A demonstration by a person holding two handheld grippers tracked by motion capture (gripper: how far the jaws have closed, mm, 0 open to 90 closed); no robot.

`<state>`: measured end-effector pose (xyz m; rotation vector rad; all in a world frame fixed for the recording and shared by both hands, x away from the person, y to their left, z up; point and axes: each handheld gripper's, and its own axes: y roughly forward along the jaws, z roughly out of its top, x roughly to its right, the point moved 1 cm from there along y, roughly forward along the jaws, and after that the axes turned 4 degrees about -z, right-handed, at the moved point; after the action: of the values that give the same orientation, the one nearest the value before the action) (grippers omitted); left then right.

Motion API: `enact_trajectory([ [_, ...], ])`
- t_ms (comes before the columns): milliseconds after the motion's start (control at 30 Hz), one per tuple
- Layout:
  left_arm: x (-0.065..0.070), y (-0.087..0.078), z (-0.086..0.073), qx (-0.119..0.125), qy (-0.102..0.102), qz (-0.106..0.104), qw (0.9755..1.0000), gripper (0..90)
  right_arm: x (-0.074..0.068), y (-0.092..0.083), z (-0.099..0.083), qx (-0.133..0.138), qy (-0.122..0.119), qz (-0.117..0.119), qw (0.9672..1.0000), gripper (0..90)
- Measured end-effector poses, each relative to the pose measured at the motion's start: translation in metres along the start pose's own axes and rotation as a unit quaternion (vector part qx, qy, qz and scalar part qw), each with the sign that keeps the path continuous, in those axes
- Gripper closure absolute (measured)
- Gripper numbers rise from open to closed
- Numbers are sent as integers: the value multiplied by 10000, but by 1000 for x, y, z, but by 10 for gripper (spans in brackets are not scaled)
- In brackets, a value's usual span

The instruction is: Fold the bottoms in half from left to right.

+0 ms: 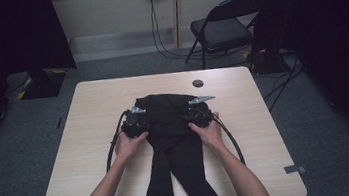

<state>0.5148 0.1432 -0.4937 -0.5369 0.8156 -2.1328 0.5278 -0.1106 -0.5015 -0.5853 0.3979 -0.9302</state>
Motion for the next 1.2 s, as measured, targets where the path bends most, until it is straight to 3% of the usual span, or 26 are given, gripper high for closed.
enact_trajectory([
  [100,-9,8,5,200,-441,-21,9988,741,4,10,13,-63,-31,-335,9994,664],
  [133,-10,7,5,200,-444,-57,9988,727,4,10,16,-136,-62,-393,9991,618],
  [200,-8,3,5,126,-345,44,9993,624,5,4,22,-179,-92,-470,9987,482],
  [267,-6,-8,4,297,-261,-75,9992,547,7,-9,26,-70,-134,-355,9993,417],
  [367,1,-30,4,599,-130,-223,9979,492,9,-37,29,382,-75,-322,9987,374],
  [433,9,-50,2,699,106,-313,9970,489,9,-57,25,646,-68,-268,9975,372],
  [533,25,-80,-9,944,462,-458,9934,565,5,-85,13,757,-199,-172,9968,375],
  [600,39,-94,-16,1014,708,-856,9886,699,3,-98,1,692,-146,-51,9975,380],
  [667,54,-102,-23,999,781,-1205,9846,801,-2,-107,-14,530,-99,122,9985,384],
  [700,63,-103,-28,946,742,-1457,9820,839,-6,-110,-22,437,-155,142,9988,386],
  [767,81,-102,-39,776,869,-1688,9787,868,-14,-116,-37,236,-225,226,9992,387],
  [833,98,-96,-52,666,889,-1858,9763,825,-22,-123,-51,136,-261,301,9991,387],
  [933,115,-85,-64,475,811,-1961,9761,697,-29,-125,-72,25,-295,493,9983,371],
  [1000,126,-82,-64,407,959,-2038,9735,641,-32,-123,-78,-93,-409,502,9979,360],
  [1067,132,-76,-64,339,928,-2107,9726,615,-33,-123,-80,-79,-477,548,9973,361],
  [1167,144,-63,-70,71,1188,-1983,9729,539,-33,-119,-82,-106,-346,612,9975,360],
  [1200,147,-59,-72,0,1244,-1940,9731,508,-34,-117,-83,-165,-412,564,9974,360],
])
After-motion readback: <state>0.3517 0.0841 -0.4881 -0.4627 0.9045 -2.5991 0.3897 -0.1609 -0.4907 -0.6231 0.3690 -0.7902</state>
